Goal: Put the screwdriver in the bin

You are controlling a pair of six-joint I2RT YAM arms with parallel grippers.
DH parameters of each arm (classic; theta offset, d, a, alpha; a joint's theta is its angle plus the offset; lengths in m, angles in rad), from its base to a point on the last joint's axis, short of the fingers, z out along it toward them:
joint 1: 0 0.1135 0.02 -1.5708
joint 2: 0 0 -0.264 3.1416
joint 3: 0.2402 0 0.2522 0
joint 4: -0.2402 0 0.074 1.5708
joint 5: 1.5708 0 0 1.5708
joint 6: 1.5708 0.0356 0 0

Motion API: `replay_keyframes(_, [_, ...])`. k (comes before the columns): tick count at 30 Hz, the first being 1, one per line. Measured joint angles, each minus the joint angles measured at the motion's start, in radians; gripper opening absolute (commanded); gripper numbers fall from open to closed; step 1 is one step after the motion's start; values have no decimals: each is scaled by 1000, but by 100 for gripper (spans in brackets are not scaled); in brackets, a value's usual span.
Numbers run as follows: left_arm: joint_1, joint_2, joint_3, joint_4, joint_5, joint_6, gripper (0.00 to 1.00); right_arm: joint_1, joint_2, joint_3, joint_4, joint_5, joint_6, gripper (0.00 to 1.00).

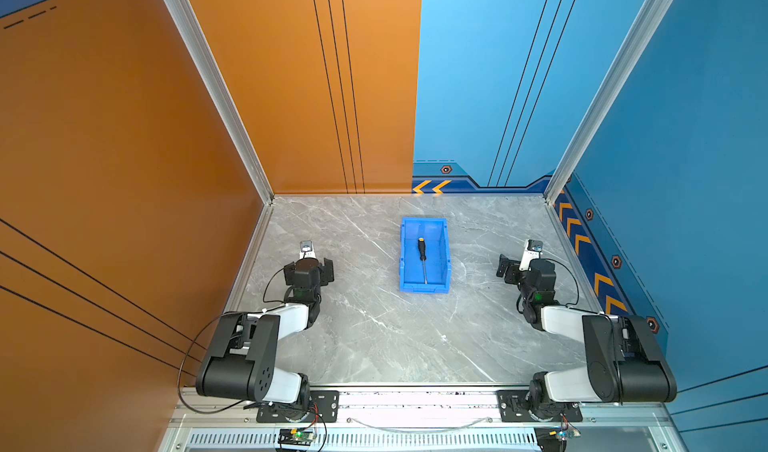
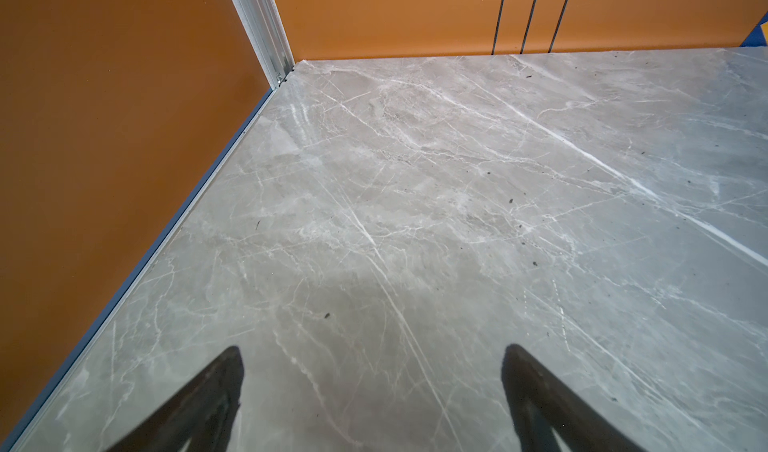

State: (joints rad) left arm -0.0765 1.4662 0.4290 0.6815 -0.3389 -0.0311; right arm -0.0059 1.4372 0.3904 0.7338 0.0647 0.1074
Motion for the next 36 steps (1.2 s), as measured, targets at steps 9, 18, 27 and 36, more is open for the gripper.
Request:
replay_keyframes(9, [10,53,-4,93,60,17,98,2,61,0,56,-13,-13,100])
replay_keyframes(18, [31,89,-36,192,129,25,98,21,93,0,104,0,-33,100])
replay_keyframes(27, [27,89,-37,219,135,32,98,31,95,0,126,37,-33,100])
replay_keyframes(36, [21,89,-37,235,134,43,98,31,96,-9,157,41,-33,100])
